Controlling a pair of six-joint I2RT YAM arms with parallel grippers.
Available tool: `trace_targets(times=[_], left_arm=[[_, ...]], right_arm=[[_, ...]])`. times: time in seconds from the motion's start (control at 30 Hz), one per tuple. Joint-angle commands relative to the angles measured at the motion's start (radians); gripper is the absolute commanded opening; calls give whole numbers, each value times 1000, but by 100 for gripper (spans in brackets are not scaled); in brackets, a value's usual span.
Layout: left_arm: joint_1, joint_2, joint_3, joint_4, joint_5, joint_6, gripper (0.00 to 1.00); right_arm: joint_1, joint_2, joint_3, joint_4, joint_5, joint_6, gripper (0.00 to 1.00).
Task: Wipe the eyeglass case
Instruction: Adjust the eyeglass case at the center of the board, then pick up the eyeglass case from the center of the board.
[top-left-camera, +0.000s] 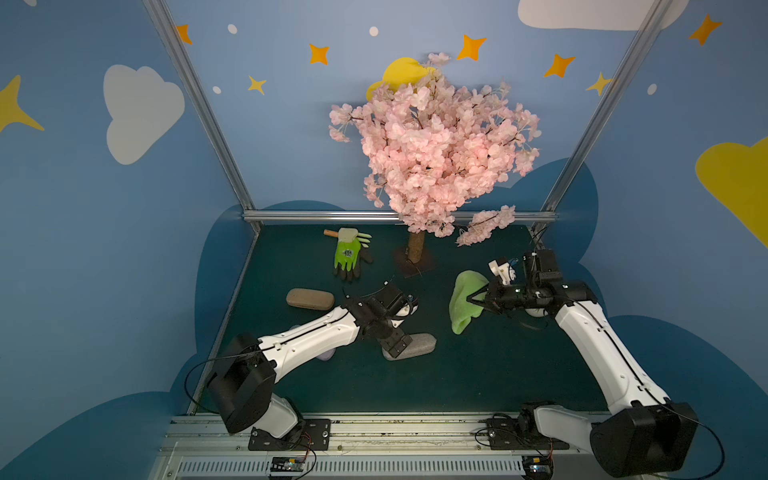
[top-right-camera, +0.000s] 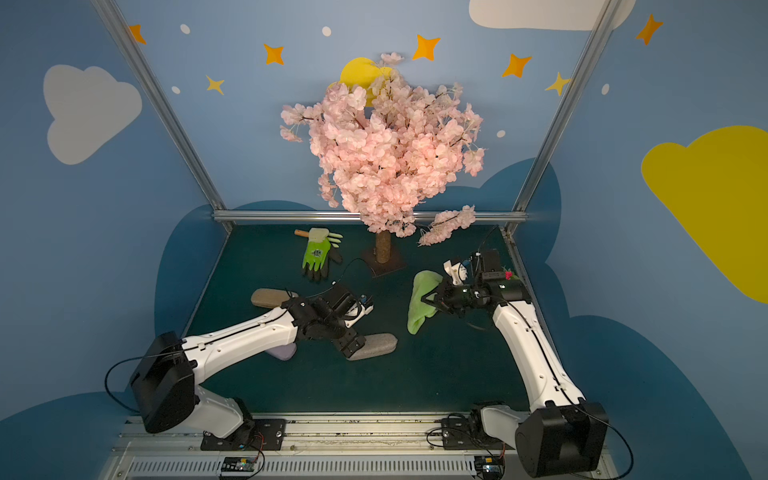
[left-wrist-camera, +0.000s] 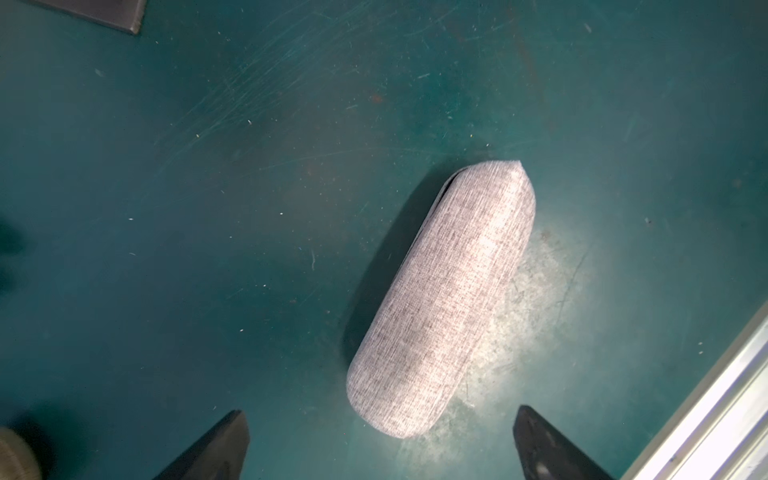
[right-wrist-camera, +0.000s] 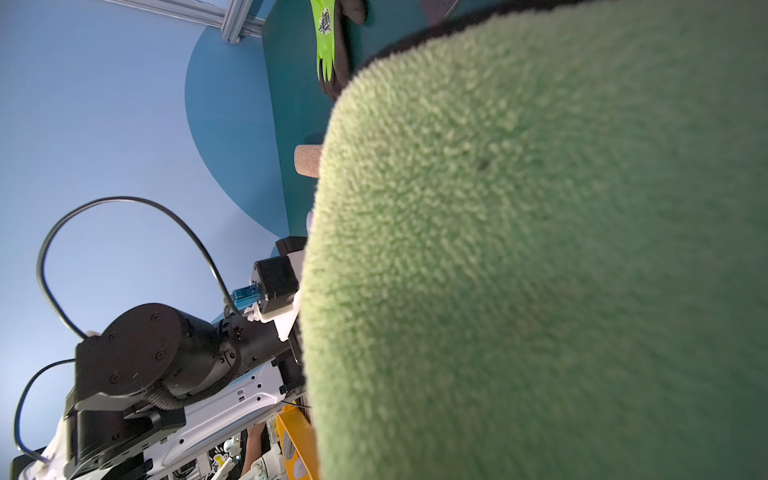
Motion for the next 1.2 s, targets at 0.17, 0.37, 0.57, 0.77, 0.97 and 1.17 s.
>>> trace_targets(times=[0.17, 0.37, 0.57, 0.77, 0.97, 1.17], left_arm=[[-33, 115, -16, -3, 68, 85, 100], [-44, 167, -17, 29, 6, 186, 98], [-51, 243, 20, 92, -46, 251, 95], [-71, 258, -20, 144, 49, 292, 86], [-81, 251, -58, 184, -5, 325, 52], [-82, 189, -68, 206, -51, 333, 47]], right_arm=[[3, -11, 7, 12, -1, 2, 0], [8, -2, 0, 29, -10, 12, 0], [15, 4, -6, 35, -22, 24, 0], [15, -1, 3, 23, -20, 18, 0], [15, 10, 7, 25, -22, 17, 0], [-10, -1, 42, -59, -1, -48, 0]])
